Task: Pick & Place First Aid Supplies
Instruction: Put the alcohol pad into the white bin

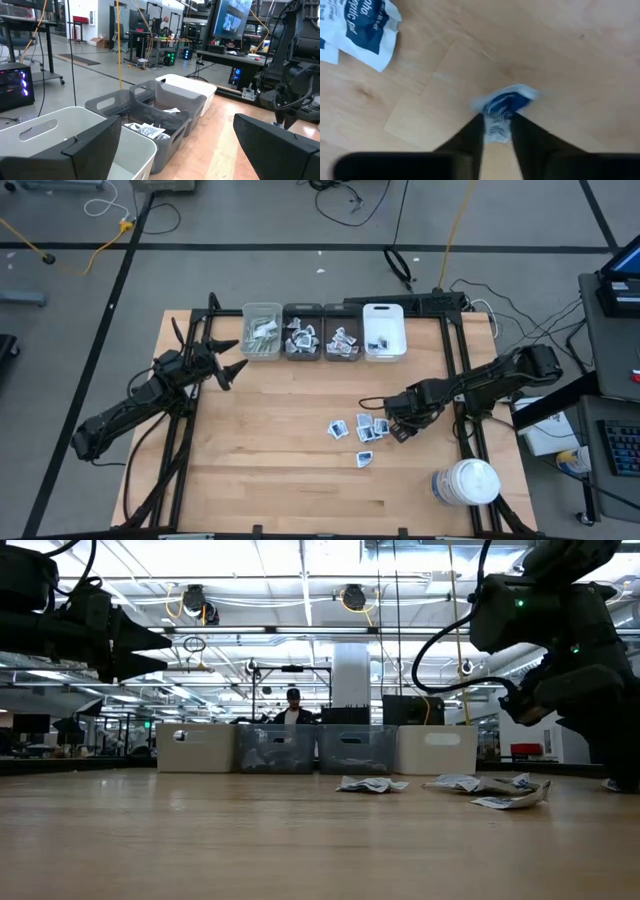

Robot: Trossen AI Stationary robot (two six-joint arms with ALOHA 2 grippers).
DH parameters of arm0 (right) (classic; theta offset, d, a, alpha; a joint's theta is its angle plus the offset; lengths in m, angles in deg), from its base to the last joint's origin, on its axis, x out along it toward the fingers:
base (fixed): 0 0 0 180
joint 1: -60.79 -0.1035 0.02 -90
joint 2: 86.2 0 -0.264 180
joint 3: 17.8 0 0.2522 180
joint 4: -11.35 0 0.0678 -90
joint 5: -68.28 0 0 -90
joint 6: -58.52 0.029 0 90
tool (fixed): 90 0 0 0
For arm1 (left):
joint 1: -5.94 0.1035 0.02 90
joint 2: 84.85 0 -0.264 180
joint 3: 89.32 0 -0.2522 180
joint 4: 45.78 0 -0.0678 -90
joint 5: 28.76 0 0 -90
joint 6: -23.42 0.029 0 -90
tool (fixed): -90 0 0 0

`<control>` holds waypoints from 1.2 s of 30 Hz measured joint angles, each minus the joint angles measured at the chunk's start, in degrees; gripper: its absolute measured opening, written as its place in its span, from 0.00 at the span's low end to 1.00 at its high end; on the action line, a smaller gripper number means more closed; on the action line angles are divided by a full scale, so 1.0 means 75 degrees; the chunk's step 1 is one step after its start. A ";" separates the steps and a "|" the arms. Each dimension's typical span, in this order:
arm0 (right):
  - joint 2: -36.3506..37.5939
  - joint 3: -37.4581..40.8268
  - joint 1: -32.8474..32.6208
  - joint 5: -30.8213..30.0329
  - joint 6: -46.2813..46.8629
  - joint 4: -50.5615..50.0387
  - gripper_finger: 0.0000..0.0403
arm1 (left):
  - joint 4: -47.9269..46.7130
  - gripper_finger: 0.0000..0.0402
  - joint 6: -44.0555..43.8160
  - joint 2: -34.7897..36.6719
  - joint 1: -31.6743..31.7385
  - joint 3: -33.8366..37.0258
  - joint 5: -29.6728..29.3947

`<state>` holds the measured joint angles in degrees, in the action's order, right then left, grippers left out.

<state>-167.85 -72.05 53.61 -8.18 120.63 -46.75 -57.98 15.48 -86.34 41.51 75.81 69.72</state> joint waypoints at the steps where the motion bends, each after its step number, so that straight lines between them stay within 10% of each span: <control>1: 0.0000 0.0000 0.0000 0.0001 -0.0028 0.0000 0.22 | 0.0000 0.98 0.0000 -0.0001 -0.0001 0.0000 0.0002; 6: 0.0000 0.0000 0.0000 0.0006 -0.0107 0.0000 0.02 | 0.0000 0.98 0.0000 0.0001 0.0001 0.0000 -0.0001; 36: -0.0006 -0.4190 0.2484 -0.0179 -0.6602 -0.4901 0.00 | 0.0000 0.98 0.0000 0.0000 -0.0001 0.0000 -0.0001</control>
<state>-167.89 -103.48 72.24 -9.52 71.11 -83.51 -57.98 15.48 -86.34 41.51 75.81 69.71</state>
